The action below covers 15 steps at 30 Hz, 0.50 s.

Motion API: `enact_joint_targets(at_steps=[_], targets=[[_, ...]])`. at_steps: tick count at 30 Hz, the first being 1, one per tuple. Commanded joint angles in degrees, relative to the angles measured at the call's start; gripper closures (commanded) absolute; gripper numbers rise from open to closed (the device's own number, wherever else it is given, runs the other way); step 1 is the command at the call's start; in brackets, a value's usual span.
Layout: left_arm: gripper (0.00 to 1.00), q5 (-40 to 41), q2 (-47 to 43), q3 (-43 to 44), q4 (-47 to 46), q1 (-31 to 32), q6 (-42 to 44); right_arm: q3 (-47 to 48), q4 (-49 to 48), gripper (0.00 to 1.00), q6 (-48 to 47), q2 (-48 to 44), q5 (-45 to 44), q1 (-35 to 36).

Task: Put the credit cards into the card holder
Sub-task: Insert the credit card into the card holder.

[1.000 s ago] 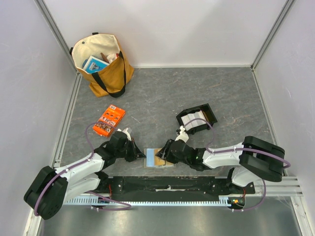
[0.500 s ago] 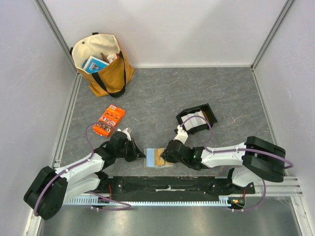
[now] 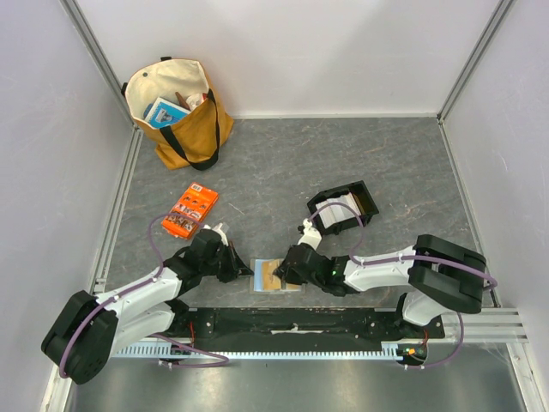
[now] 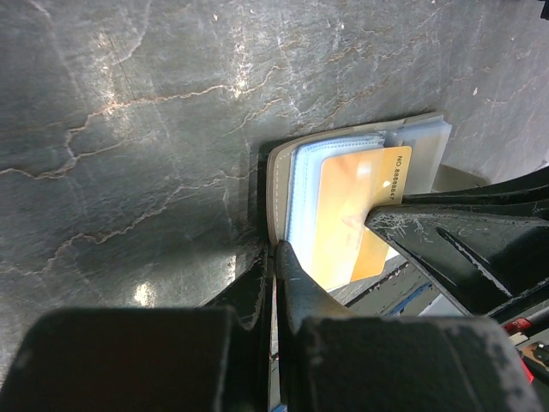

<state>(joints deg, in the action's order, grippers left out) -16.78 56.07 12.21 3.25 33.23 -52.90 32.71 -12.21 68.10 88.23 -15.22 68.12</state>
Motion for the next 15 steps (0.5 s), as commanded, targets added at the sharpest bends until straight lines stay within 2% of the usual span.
enact_joint_targets(at_steps=[1,3,6,10,15], targets=[[0.98,0.25,-0.88,0.36,-0.35,-0.01,-0.53,1.13,1.56,0.84,-0.68,1.08,1.52,0.44],[0.98,0.25,-0.97,0.27,-0.35,-0.01,-0.62,1.48,3.85,0.73,-0.95,-0.41,-0.24,0.44],[0.98,0.43,-1.05,0.19,-0.35,0.08,-0.62,1.57,8.06,0.61,-1.39,-3.75,-3.83,0.44],[0.98,0.25,-0.7,0.45,-0.35,-0.01,-0.53,1.31,10.54,0.57,-1.82,-6.92,-6.75,0.44],[0.98,0.25,-0.27,0.71,-0.52,-0.01,-0.36,2.44,10.19,0.55,-3.32,-5.62,-5.0,0.52]])
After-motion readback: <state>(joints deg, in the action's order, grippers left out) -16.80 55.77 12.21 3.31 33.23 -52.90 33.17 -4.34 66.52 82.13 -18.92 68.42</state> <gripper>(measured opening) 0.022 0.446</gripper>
